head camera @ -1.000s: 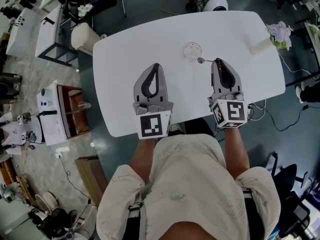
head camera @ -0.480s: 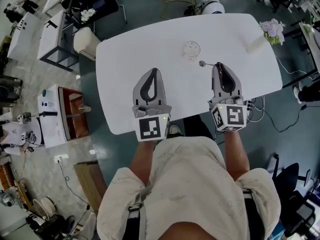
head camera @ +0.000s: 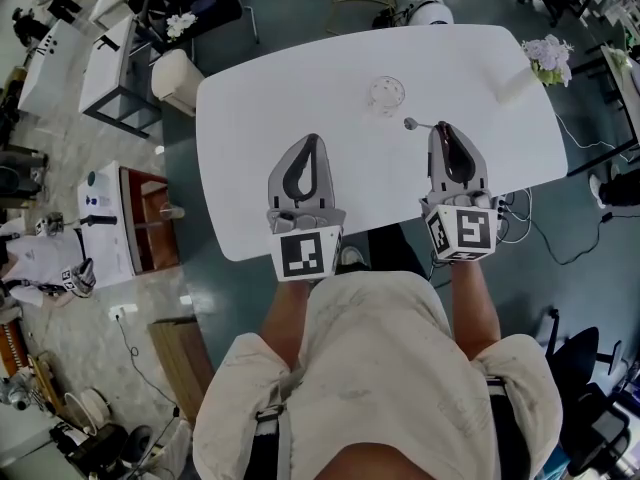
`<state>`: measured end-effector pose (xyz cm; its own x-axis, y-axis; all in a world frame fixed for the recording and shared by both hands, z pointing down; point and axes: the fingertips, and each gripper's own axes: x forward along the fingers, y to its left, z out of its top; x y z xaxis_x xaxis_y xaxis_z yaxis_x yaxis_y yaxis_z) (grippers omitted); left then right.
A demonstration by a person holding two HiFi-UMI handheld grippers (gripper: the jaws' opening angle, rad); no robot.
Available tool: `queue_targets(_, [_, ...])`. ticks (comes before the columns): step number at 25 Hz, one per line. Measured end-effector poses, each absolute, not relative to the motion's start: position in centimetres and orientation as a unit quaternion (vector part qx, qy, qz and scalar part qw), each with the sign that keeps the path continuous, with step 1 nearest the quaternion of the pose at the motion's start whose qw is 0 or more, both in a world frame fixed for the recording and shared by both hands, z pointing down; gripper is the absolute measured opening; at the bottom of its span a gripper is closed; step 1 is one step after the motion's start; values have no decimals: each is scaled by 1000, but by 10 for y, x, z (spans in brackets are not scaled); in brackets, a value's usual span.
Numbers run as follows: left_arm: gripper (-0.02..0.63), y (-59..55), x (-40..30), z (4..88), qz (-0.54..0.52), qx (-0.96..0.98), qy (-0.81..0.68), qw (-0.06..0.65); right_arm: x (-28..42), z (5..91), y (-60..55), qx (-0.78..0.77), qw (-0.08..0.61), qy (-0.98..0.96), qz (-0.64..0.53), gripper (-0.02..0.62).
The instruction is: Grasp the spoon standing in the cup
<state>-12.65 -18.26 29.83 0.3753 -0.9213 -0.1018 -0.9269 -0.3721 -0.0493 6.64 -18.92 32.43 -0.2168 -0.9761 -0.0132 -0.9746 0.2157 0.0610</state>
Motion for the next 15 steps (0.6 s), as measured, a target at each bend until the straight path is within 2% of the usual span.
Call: queue_targets(15, [3, -188, -130, 304, 27, -827, 560, 47, 64, 325, -194, 625, 13, -780, -30, 44])
